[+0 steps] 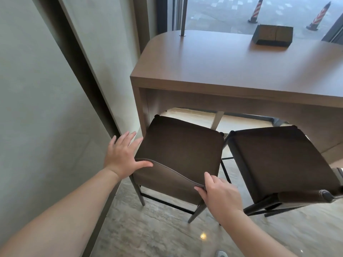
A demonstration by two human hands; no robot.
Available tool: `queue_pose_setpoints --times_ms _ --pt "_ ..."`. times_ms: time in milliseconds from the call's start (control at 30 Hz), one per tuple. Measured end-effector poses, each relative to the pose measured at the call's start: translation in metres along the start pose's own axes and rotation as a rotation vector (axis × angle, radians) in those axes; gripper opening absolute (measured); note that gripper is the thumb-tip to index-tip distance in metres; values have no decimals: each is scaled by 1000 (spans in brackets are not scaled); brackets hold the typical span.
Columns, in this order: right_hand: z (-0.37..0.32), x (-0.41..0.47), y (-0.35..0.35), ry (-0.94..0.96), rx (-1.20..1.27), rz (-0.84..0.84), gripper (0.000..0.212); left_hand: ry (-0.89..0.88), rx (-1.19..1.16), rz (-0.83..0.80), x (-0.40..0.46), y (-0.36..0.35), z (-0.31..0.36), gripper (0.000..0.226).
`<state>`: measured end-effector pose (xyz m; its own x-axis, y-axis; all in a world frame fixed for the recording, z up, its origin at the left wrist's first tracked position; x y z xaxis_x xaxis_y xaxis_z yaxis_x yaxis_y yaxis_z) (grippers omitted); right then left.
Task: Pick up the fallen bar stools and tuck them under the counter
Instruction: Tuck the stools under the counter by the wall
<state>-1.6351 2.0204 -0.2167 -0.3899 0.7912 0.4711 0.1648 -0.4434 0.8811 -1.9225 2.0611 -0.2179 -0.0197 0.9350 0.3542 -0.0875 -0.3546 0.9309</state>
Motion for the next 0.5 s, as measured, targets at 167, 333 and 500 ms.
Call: queue_pose_setpoints --times_ms 167,333,500 --pt "-3 4 -3 3 -27 2 50 -13 2 -27 21 -5 -6 109" --pt "-7 10 -7 -13 0 -4 48 -26 32 -80 44 -14 -15 119" --pt "-7 22 -8 -14 26 21 47 -11 -1 -119 62 -20 -22 122"
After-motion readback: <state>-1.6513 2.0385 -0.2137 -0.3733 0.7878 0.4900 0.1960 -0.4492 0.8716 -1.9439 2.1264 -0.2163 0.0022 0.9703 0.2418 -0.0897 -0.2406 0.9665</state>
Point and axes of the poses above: each hand's wrist, its own x-axis towards the middle knuckle, its own y-axis out of the back of the hand, z = x × y, the point moved 10 cm from there along x, towards the middle knuckle, and after that the axes turned 9 degrees about z, right-handed, at the moved point
